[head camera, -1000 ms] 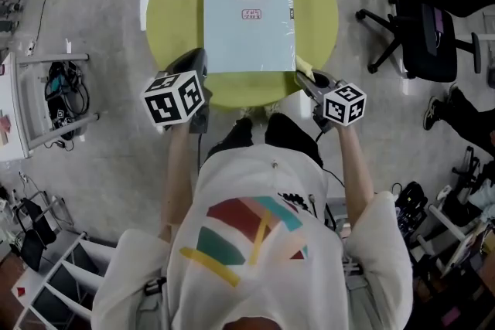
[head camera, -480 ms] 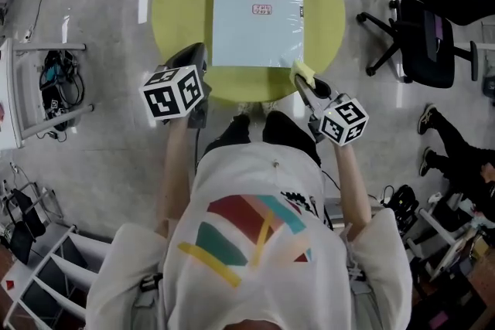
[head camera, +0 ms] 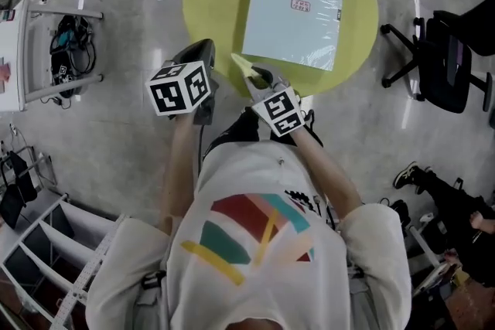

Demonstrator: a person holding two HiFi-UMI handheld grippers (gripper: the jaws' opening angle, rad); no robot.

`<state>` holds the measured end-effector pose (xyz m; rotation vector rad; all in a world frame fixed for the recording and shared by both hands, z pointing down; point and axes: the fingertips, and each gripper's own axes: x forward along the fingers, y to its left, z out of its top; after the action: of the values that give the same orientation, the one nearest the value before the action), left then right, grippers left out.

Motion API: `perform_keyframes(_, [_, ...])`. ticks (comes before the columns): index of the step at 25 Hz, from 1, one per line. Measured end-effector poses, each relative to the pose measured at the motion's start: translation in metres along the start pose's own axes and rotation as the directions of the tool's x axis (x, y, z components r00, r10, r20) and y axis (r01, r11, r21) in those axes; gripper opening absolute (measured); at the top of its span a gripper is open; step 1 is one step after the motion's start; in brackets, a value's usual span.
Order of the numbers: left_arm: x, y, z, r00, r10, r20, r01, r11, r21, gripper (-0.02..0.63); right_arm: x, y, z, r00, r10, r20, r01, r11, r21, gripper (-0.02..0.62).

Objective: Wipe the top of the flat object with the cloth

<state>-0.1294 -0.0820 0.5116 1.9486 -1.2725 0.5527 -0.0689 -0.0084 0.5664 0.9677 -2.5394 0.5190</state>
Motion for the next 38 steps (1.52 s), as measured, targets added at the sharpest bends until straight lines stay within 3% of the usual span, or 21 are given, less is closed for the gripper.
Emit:
perform_keyframes(4, [-0.006,0.008,-0.009,1.0,0.014,-0.008,-0.014,1.0,-0.008,0.015,0.02,0.004,-0.001,0.997,-0.07,-0.007,0.07,0.997,-0.027,0.028])
perform_keyframes(13, [-0.006,0.008,-0.01,1.0,0.005,-0.012,-0.005,1.0,-0.007,0.015,0.021,-0.004,0.001,0.992,-0.128,-0.008,0.127,0.987,-0.099,0.028])
perform_keyframes(24, [0.014,-0.019,-0.006,0.998,-0.047,-0.038,0.048,0.998,0.035,0.015,-0.02,-0.039,-0.021,0.977,-0.212,-0.022,0.21,0.975,-0.072,0.028])
perform_keyframes(31, [0.036,-0.049,0.007,0.994,-0.096,-0.048,0.1,0.992,0.072,0.015,-0.077,-0.083,-0.049,0.941,-0.333,-0.063,0.334,0.942,0.003,0.028])
perform_keyframes(38, [0.052,-0.083,0.017,0.989,-0.138,-0.051,0.143,0.984,0.105,0.015,-0.137,-0.125,-0.085,0.883,-0.453,-0.122,0.464,0.883,0.074,0.028])
